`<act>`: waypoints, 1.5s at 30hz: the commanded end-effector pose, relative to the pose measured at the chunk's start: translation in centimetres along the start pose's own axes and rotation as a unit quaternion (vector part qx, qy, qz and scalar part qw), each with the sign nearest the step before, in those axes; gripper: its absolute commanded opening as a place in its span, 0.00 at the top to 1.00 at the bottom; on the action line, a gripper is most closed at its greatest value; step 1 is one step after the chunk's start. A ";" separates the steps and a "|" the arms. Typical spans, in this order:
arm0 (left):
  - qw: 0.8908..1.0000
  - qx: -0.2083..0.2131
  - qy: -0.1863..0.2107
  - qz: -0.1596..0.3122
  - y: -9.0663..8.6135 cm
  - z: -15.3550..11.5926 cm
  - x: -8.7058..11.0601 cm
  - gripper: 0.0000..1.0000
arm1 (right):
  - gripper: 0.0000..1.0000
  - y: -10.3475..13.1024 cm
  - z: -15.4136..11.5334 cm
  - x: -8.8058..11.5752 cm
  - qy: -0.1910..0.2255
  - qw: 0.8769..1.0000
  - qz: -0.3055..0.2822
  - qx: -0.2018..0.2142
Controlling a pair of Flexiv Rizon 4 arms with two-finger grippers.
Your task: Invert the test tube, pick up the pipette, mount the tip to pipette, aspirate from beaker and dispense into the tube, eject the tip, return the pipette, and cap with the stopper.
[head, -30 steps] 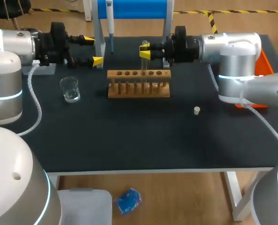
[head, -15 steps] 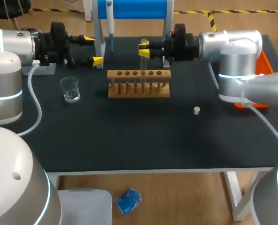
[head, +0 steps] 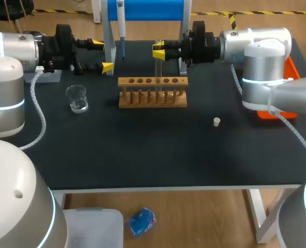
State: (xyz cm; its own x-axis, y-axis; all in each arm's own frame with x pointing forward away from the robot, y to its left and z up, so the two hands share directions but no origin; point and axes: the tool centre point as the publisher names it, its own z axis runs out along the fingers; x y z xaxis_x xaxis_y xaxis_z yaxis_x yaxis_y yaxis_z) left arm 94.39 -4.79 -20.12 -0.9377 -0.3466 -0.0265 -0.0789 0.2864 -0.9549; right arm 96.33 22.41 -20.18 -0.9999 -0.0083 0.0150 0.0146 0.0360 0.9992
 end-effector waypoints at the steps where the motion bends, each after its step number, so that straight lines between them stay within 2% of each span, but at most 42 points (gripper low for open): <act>1: 1.000 0.002 -0.001 0.001 0.1 0.0 0.0 0.00 | 1.00 1.4 -0.5 0.7 -0.006 1.000 0.000 0.011; 14: 1.000 0.002 -0.001 0.001 0.1 0.0 0.0 0.00 | 1.00 1.4 -0.5 0.7 -0.006 1.000 0.000 0.011; 15: 1.000 0.002 -0.001 0.001 0.1 0.0 0.0 0.00 | 1.00 1.3 -1.5 0.3 0.001 0.996 0.085 0.006; 16: 1.000 0.002 -0.001 0.001 0.1 0.0 0.0 0.00 | 1.00 1.2 -2.2 0.0 0.019 0.986 0.166 0.015; 17: 1.000 0.002 -0.001 0.001 0.1 0.0 0.0 0.00 | 1.00 1.4 -2.9 -0.3 0.023 0.974 0.226 0.001; 18: 1.000 0.002 -0.001 0.001 0.1 0.0 0.0 0.00 | 1.00 1.7 -3.6 -0.6 0.022 0.963 0.267 0.005; 19: 1.000 0.002 -0.001 0.001 0.1 0.0 0.0 0.00 | 1.00 2.0 -3.9 -0.8 0.027 0.956 0.292 0.027; 20: 1.000 0.002 -0.001 0.001 0.1 0.0 0.0 0.00 | 1.00 2.3 -4.2 -0.9 0.026 0.953 0.301 0.032; 22: 1.000 0.002 -0.001 0.001 0.1 0.0 0.0 0.00 | 1.00 3.0 -4.9 -1.6 0.012 0.924 0.380 0.042; 23: 1.000 0.002 -0.001 0.001 0.1 0.0 0.0 0.00 | 1.00 3.3 -5.1 -1.9 0.017 0.897 0.442 0.017; 25: 1.000 0.002 -0.001 0.001 0.1 0.0 0.0 0.00 | 1.00 3.5 -5.3 -2.3 0.011 0.861 0.508 0.019; 26: 1.000 0.002 -0.001 0.001 0.1 0.0 0.0 0.00 | 1.00 3.6 -5.3 -2.4 0.019 0.838 0.545 0.010; 28: 1.000 0.002 -0.001 0.001 0.1 0.0 0.0 0.00 | 1.00 3.6 -4.9 -2.2 0.023 0.814 0.581 0.014; 29: 1.000 0.002 -0.001 0.001 0.1 0.0 0.0 0.00 | 1.00 3.5 -4.7 -2.1 0.028 0.796 0.605 0.010; 30: 1.000 0.002 -0.001 0.001 0.1 0.0 0.0 0.00 | 1.00 3.4 -4.3 -1.9 0.030 0.788 0.615 0.009; 31: 1.000 0.002 -0.001 0.001 0.1 0.0 0.0 0.00 | 1.00 3.4 -4.0 -1.7 0.030 0.784 0.620 0.003; 44: 1.000 0.002 -0.001 0.001 0.1 0.0 0.0 0.00 | 1.00 3.4 -4.0 -1.7 0.030 0.784 0.620 0.003; 45: 1.000 0.002 -0.001 0.001 0.1 0.0 0.0 0.00 | 1.00 3.2 -4.1 -1.8 0.037 0.772 0.635 0.002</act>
State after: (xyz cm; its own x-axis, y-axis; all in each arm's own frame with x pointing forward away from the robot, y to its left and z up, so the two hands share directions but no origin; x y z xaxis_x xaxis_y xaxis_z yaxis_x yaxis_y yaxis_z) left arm 94.39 -4.79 -20.12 -0.9377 -0.3465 -0.0264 -0.0789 0.2863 -0.9549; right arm 97.90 18.59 -16.69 -0.5427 -0.0036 0.8399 0.8386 0.0532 0.5421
